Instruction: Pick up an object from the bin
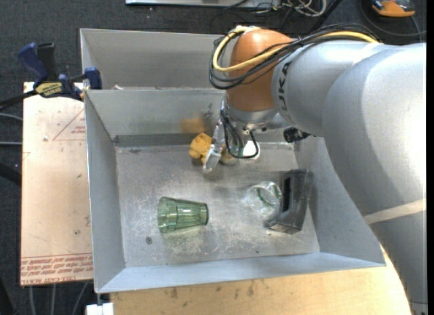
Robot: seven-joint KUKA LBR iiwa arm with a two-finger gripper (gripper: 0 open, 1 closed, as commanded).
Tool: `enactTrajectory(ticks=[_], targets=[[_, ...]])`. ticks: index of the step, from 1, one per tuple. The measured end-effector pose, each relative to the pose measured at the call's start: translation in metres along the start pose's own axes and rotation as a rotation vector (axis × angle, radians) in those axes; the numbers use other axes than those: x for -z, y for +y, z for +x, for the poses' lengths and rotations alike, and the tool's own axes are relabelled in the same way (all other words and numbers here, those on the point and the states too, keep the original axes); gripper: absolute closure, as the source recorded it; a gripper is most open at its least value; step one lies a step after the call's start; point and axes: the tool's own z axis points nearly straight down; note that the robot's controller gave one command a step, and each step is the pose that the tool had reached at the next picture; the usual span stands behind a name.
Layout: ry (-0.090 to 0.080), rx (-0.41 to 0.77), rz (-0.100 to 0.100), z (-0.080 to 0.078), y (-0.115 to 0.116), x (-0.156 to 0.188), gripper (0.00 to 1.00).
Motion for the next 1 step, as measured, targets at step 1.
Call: enactTrajectory(ticks=[1], targets=[[0.000, 0.001, 0.000, 0.0000, 0.0000, -0.0001, 1.00]])
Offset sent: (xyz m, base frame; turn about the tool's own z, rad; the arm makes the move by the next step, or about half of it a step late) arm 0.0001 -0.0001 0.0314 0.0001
